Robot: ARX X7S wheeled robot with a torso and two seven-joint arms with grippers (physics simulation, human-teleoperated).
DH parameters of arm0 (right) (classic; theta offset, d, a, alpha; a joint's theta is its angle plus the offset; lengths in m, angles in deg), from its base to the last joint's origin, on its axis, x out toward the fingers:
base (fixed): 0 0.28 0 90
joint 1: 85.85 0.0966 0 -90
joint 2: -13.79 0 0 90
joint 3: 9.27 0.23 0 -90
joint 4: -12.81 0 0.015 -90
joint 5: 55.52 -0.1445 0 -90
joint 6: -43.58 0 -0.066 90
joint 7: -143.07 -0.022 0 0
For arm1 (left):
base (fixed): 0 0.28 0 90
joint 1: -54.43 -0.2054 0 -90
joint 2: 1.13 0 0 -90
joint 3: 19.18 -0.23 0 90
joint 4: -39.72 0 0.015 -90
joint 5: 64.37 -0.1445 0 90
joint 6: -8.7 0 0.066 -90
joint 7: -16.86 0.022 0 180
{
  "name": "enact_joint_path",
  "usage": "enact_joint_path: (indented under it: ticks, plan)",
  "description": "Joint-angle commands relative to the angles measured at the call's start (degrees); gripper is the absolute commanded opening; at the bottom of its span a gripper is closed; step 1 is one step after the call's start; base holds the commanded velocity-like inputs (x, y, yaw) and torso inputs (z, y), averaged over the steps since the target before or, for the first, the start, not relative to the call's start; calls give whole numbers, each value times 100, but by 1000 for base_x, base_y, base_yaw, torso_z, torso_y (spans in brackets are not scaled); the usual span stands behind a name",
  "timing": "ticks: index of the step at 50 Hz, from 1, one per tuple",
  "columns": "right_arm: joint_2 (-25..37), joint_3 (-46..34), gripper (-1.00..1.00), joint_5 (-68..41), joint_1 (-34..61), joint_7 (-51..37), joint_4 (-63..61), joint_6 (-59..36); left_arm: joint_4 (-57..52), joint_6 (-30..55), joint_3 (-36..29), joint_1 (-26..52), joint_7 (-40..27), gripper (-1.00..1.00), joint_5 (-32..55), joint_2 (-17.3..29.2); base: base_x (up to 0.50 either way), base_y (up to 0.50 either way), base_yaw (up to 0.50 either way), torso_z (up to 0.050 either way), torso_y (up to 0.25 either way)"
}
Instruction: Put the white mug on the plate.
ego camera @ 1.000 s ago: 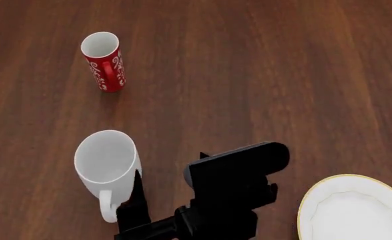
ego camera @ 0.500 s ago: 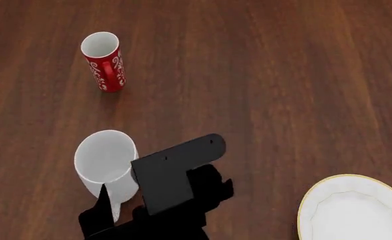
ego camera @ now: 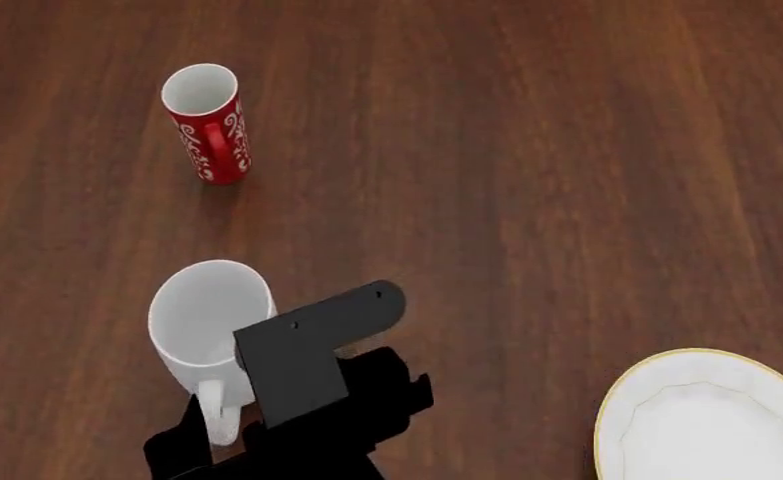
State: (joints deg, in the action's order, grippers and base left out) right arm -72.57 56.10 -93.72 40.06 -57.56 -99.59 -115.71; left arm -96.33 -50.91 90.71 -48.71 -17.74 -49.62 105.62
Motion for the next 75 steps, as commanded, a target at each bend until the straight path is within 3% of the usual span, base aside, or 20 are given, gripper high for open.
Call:
enact_joint_path:
  ticks: [1,29,75]
  plan:
    - [-56,-194,100,30,67,-34,506,255,145,-181,-49,90,29,100,48,-38,0,0,0,0,0]
    - [-247,-458,100,-250,532,-135,1943,727,74,-97,-125,237,-33,100,77,68,0,0,0,0,0]
    - [-275,-1177,100,-1509,1036,-381,2984,1321,208,-229,-238,266,-84,100,76,111,0,0,0,0,0]
